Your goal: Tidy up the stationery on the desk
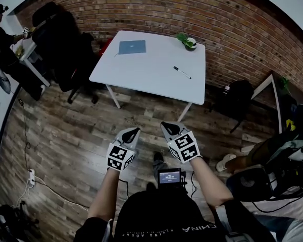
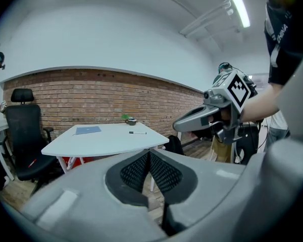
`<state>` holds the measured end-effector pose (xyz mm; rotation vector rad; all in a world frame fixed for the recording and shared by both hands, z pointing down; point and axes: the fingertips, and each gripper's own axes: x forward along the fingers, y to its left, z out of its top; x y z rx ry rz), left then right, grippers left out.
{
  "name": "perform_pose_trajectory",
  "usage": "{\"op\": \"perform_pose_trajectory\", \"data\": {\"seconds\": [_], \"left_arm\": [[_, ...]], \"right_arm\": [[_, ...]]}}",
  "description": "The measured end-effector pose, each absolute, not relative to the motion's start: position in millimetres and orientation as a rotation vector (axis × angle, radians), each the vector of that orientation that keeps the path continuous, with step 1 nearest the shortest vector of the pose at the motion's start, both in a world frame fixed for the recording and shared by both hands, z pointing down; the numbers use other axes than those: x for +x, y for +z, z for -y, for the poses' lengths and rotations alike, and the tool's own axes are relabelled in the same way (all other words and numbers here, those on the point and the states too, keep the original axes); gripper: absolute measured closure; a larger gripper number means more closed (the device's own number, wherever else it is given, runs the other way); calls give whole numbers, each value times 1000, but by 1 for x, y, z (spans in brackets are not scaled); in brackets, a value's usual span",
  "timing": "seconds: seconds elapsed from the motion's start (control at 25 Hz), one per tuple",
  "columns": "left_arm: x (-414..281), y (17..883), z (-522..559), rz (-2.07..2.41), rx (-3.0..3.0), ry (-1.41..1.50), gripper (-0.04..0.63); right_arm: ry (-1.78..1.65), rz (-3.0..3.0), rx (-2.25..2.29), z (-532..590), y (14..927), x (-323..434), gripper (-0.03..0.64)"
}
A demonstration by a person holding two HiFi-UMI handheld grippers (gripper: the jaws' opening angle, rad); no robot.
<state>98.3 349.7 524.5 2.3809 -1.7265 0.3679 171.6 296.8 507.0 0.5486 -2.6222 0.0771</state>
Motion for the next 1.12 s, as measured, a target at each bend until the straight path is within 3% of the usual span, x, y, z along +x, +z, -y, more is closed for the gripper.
{"op": "perform_pose_trajectory", "data": {"seconds": [1.12], "left_arm": [[0, 511, -105, 1809, 2273, 443, 590]], "right_arm": [[132, 2637, 429, -43, 504, 74, 607]]}}
